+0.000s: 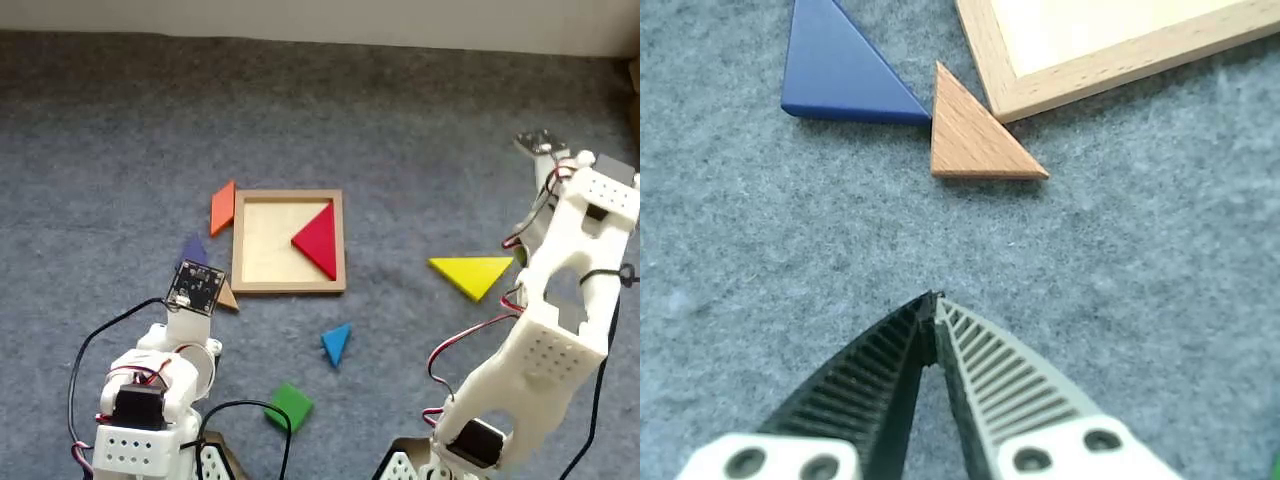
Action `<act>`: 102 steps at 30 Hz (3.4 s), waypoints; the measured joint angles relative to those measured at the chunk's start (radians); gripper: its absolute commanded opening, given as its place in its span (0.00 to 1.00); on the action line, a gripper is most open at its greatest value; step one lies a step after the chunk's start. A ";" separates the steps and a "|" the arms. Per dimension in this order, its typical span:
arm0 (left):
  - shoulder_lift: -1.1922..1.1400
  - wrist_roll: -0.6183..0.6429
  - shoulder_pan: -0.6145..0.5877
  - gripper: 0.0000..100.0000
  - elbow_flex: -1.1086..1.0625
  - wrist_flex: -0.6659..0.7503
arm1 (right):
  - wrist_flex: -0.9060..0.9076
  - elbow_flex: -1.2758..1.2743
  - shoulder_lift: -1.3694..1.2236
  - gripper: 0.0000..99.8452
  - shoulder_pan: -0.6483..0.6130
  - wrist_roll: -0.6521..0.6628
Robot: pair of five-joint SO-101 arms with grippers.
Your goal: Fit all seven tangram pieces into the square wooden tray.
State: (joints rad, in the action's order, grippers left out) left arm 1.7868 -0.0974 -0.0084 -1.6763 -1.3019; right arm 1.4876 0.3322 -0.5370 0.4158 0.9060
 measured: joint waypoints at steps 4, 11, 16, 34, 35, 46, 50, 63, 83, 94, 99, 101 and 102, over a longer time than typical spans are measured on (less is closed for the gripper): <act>0.000 0.000 0.000 0.01 0.000 0.000 | -0.005 -0.141 0.000 0.06 -0.008 0.040; 0.000 0.000 0.000 0.01 0.000 0.000 | 0.002 -0.233 0.002 0.06 -0.117 0.041; 0.000 0.000 0.000 0.01 0.000 0.000 | 0.061 -0.235 0.002 0.06 -0.272 -0.060; 0.000 0.000 0.000 0.01 0.000 0.000 | -0.034 -0.249 0.226 0.07 -0.535 -0.107; 0.000 0.000 0.000 0.01 0.000 0.000 | -0.037 -0.249 0.244 0.07 -0.534 -0.107; 0.000 0.000 0.000 0.01 0.000 0.000 | -0.209 -0.522 0.396 0.24 -0.443 -0.028; 0.000 0.000 0.000 0.01 0.000 0.000 | -0.342 -0.657 0.439 0.36 -0.419 -0.014; 0.000 0.000 0.000 0.01 0.000 0.000 | -0.414 -0.629 0.253 0.41 -0.420 -0.002; 0.000 0.000 0.000 0.01 0.000 0.000 | -0.224 -0.377 0.160 0.18 -0.367 0.000; 0.000 0.000 0.000 0.01 0.000 0.000 | 0.115 -0.028 0.160 0.18 -0.483 0.000; 0.000 0.000 0.000 0.01 0.000 0.000 | 0.137 0.029 0.160 0.18 -0.615 0.000; 0.000 0.000 0.000 0.01 0.000 0.000 | 0.137 0.032 0.160 0.18 -0.678 0.000; 0.000 0.000 0.000 0.01 0.000 0.000 | 0.118 0.032 0.160 0.18 -0.709 0.000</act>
State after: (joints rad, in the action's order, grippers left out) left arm 1.7868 -0.0974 -0.0084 -1.6763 -1.3019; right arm 1.6057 0.3644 -0.3775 -0.2931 0.9060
